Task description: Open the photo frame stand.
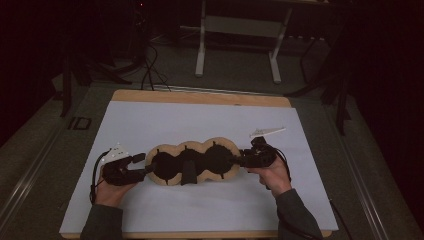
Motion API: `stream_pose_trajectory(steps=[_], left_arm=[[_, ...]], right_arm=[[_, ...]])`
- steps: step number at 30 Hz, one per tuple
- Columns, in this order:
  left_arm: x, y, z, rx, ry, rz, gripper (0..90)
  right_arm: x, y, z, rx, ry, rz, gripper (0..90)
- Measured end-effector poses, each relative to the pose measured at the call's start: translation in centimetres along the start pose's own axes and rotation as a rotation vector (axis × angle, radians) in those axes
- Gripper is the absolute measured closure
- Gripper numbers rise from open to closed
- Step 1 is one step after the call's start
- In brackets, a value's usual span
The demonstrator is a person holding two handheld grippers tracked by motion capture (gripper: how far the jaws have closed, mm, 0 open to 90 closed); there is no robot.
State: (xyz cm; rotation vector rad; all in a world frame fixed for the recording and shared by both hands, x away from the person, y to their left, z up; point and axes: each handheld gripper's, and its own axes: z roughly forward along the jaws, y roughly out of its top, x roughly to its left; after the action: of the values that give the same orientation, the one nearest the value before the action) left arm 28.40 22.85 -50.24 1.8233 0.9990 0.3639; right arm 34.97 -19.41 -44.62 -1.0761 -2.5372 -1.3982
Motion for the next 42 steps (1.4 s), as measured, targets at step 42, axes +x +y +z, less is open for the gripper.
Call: stream_pose_trajectory(steps=[42], left_arm=[[0.8,-0.6,1.9,0.121,-0.095,-0.006,43.1]], right_arm=[[-0.3,-1.6,0.0,0.054,-0.022,-0.246,56.6]])
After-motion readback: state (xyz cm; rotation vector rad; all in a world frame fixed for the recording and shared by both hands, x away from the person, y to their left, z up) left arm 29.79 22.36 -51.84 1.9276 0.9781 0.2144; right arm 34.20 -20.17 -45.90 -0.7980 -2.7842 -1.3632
